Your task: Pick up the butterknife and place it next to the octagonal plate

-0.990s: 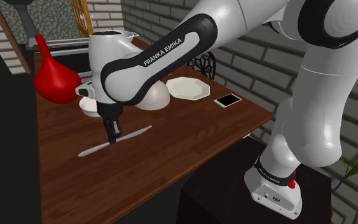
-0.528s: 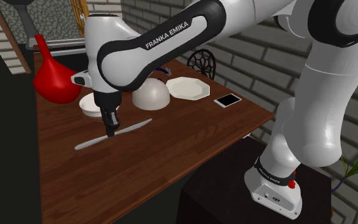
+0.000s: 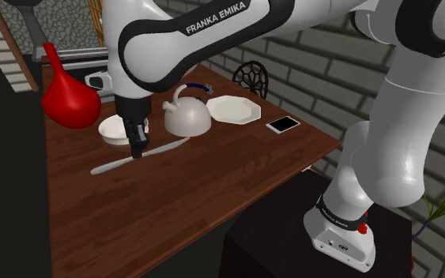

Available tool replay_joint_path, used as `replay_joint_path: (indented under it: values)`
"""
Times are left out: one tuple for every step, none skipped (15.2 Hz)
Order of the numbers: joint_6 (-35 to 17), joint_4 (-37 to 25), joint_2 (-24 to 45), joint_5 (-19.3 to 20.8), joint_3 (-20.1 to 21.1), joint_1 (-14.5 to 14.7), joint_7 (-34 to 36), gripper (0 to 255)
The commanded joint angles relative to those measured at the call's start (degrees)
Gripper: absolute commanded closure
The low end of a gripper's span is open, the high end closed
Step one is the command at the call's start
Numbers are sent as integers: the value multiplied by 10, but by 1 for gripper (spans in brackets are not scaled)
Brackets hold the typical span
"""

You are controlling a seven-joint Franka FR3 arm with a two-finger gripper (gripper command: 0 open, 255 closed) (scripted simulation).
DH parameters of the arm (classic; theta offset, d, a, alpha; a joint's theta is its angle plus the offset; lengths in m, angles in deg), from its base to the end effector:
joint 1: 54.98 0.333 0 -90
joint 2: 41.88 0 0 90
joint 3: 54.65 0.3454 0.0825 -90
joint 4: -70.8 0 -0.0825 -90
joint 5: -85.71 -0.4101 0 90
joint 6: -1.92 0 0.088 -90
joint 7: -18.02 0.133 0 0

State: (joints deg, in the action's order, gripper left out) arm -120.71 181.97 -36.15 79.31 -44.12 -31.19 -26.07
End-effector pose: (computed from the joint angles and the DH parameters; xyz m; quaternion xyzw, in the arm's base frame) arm 0.5098 0.3538 0.4344 -0.7904 -0.6078 -0.0552 0.0530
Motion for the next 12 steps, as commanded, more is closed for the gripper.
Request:
replay_joint_path:
  values:
    - [2, 28, -28, -8, -6, -9, -18, 255]
    - [0, 48, -45, -13, -10, -15, -31, 255]
    - [-2, 67, -61, -17, -15, -20, -43, 255]
    - [-3, 86, -77, -22, -20, -25, -56, 255]
    - [-3, 103, -93, -25, -26, -30, -68, 255]
    - [-3, 120, -108, -28, -32, -35, -81, 255]
    - [-3, 137, -124, -31, -38, -40, -94, 255]
    - [-2, 152, -138, -33, -45, -44, -106, 255]
    - [-1, 168, -153, -34, -52, -49, -118, 255]
    - [0, 182, -167, -35, -59, -54, -131, 255]
    - [2, 196, -181, -36, -66, -59, -143, 255]
    - [4, 209, -195, -36, -74, -64, -156, 255]
